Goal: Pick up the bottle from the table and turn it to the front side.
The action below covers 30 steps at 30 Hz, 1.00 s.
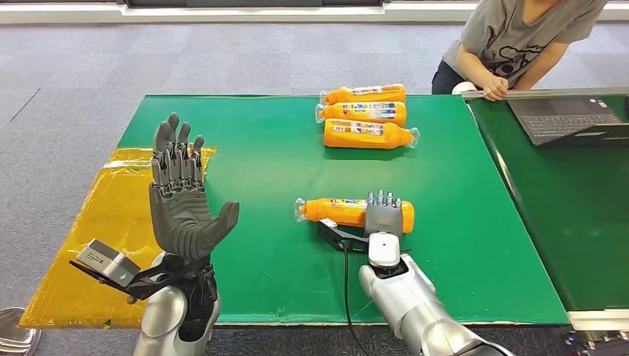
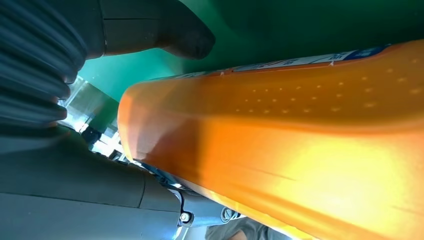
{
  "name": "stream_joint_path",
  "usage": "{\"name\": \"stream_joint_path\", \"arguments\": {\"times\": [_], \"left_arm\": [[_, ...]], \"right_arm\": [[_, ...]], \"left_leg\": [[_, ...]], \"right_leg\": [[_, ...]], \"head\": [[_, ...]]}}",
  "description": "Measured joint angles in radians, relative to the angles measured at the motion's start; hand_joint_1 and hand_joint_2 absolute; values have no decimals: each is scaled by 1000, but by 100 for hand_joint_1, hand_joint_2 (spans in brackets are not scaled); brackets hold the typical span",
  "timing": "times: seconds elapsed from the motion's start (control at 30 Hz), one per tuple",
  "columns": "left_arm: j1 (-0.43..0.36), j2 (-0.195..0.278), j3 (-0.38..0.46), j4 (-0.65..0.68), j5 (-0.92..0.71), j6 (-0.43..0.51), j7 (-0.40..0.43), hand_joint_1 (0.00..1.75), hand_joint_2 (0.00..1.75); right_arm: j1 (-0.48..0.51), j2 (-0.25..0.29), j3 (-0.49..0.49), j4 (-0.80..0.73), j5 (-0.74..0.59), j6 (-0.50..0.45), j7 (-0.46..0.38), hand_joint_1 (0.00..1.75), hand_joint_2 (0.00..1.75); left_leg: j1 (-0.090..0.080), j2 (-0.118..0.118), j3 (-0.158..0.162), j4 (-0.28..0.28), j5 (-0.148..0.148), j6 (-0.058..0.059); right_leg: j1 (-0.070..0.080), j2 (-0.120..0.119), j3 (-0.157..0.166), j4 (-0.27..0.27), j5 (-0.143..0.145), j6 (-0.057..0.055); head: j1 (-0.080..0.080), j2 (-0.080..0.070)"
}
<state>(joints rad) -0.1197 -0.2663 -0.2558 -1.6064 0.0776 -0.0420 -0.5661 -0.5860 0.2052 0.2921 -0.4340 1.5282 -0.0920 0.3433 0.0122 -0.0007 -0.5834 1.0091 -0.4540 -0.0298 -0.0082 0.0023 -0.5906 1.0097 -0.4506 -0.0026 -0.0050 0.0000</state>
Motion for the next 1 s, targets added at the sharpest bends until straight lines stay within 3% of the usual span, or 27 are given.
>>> {"name": "stream_joint_path", "arguments": {"times": [0.33, 0.37, 0.4, 0.47, 0.5, 0.53, 1.0], "left_arm": [[-4, -1, 1, 1, 4, 0, -2, 0, 175], [-4, -1, 1, 2, 4, 0, -3, 0, 175], [-4, -1, 1, 2, 5, 0, -4, 0, 175], [-4, -1, 2, 3, 5, 0, -6, 0, 175], [-4, -1, 2, 3, 5, 0, -7, 0, 175], [-3, -2, 2, 3, 6, 0, -9, 0, 175], [-3, -4, 14, 6, 6, 0, -12, 0, 175]], "right_arm": [[-23, 2, -2, 32, 4, 21, -8, 0, 175], [-25, 3, -2, 35, 5, 21, -10, 10, 175], [-27, 3, -2, 38, 6, 22, -11, 42, 175], [-30, 4, -2, 43, 9, 22, -13, 129, 175], [-31, 5, -2, 45, 10, 22, -14, 163, 175], [-31, 5, -2, 46, 11, 22, -15, 175, 175], [-49, 5, -12, 57, 17, 21, -33, 175, 175]], "left_leg": [[0, 0, 2, 0, 0, 0], [0, 0, 2, 0, 0, 0], [0, 0, 3, 0, 0, 0], [0, 0, 3, 0, 0, 0], [0, 0, 3, 0, 0, 0], [0, 0, 3, 0, 0, 0], [0, 0, 3, 0, 0, 0]], "right_leg": [[0, 0, 2, 0, 0, 0], [0, 0, 2, 0, 0, 0], [0, 0, 3, 0, 0, 0], [0, 0, 3, 0, 0, 0], [0, 0, 3, 0, 0, 0], [0, 0, 3, 0, 0, 0], [0, 0, 3, 0, 0, 0]], "head": [[0, 0], [0, 0], [0, 0], [0, 0], [0, 0], [0, 0], [0, 0]]}}
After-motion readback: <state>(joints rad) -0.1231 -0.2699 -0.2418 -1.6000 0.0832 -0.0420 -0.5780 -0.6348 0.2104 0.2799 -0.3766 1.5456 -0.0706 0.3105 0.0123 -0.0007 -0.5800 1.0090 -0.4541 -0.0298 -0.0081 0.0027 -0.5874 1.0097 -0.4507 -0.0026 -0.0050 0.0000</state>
